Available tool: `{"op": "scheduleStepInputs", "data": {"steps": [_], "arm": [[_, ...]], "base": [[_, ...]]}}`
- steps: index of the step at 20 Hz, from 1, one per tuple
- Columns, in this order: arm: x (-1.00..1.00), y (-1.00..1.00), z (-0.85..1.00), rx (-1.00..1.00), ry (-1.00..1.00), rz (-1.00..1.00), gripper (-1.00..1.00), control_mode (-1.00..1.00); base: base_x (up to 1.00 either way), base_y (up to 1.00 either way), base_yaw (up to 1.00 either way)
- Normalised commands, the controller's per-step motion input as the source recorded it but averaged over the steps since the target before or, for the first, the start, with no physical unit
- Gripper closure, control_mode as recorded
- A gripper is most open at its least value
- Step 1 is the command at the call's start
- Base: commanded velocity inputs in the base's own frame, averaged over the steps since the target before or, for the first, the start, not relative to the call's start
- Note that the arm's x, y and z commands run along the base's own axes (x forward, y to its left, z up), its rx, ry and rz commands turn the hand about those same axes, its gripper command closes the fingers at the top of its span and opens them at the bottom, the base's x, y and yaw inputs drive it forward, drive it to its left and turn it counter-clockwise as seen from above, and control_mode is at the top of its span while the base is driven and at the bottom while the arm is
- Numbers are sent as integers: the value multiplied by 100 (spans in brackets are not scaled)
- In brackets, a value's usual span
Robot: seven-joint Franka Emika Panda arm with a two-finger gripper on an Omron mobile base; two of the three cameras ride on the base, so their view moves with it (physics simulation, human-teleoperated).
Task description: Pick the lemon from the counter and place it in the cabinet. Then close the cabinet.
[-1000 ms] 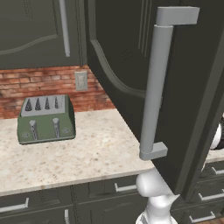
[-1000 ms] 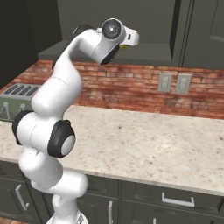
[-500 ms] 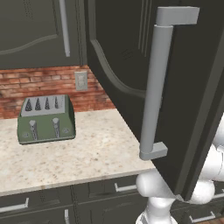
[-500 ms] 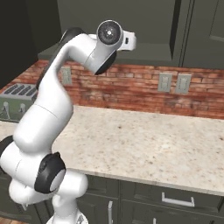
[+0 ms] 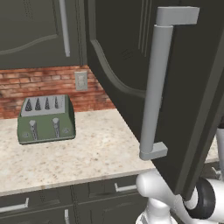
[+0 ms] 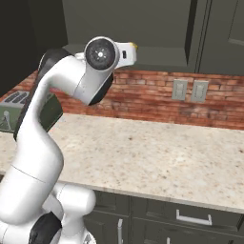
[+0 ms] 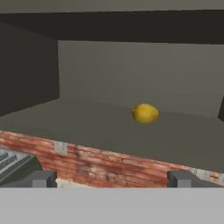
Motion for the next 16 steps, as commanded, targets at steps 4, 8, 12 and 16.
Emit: {"op": "scheduleStepInputs", "data": {"steps": [4,8,12,16], "arm": [[-100,28,0,-13,-6,6,-100,-100],[-100,38,0,-16,-8,1,-100,-100],[-100,29,1,-11,-2,0,-100,-100],[-100,23,2,-10,-3,0,-100,-100]], "base": [[0,0,0],[0,0,0],[0,0,0],[0,0,0]]}}
